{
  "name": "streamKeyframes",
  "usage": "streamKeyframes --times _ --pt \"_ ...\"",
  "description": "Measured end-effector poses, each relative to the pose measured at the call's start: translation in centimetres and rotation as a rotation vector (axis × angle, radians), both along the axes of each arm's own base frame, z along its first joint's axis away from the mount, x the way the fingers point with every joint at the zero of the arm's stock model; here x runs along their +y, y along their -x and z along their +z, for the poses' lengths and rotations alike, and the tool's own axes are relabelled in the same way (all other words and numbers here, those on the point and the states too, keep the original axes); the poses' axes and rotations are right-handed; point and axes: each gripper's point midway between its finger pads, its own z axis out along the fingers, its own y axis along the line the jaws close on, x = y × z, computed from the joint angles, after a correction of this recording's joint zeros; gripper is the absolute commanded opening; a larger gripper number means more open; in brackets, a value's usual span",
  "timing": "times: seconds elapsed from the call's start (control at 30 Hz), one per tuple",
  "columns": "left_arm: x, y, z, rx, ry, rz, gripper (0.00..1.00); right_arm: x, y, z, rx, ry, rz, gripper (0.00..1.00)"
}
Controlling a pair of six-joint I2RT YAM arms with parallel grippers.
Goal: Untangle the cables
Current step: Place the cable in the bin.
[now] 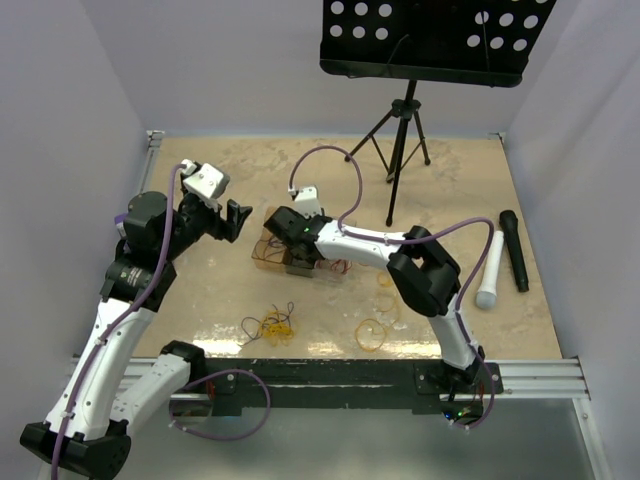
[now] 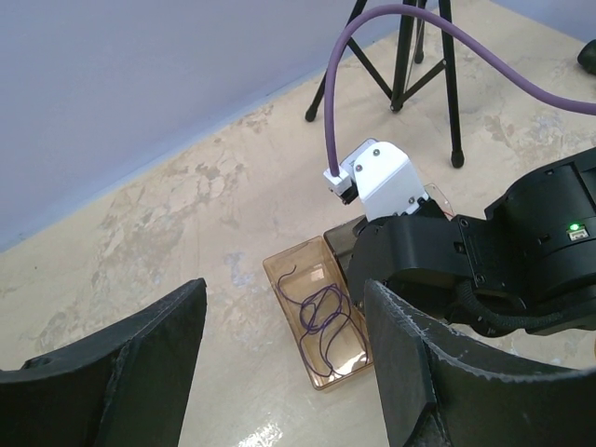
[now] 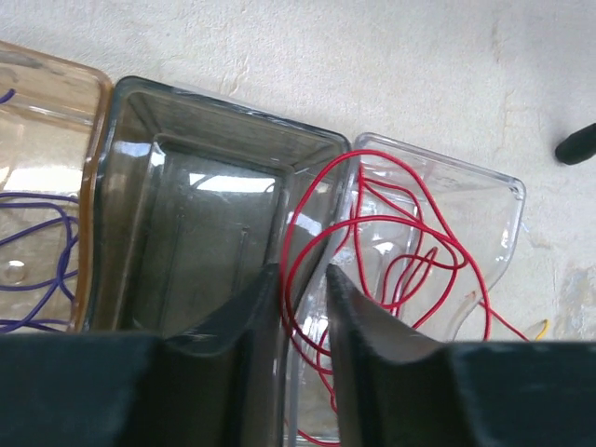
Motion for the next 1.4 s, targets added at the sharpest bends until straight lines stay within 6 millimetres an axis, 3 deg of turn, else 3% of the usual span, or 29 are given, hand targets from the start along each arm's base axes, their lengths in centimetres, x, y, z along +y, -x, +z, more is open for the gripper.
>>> streamKeyframes --times 0.17,0.33,0.47,0.7,0.83,1.2,1.4 --pt "0.0 0.1 0.1 -0.004 0.0 0.001 0.73 0.0 -0.1 0.3 -0.008 -0.009 -0.005 0.13" --pt "0.1 0.2 0.4 -0.014 0.002 0.002 0.73 -0.4 0.3 0.8 -0.013 -0.032 -0.011 0.15" --pt "0.1 0.3 0.5 -0.017 0.003 0.001 0.73 -1.4 1.2 1.5 -0.009 -0.041 -0.013 0.22" --pt "0.2 0.2 0.4 -0.017 0.001 0.005 0.73 -2.1 1.9 2.6 -0.015 -0.071 -0.006 0.17" --pt "0.2 0.2 0.4 -0.019 0.001 0.009 0.73 -2.1 2.0 2.4 -0.012 -0.075 -0.005 0.0" --pt "0.3 0.3 0.6 -0.026 0.002 0.012 0.73 -4.9 1.6 0.5 0.039 -0.128 -0.042 0.0" --pt "0.3 0.3 0.6 -0.026 0.002 0.013 0.73 -4.1 1.8 -0.3 0.066 -0.159 -0.015 0.0"
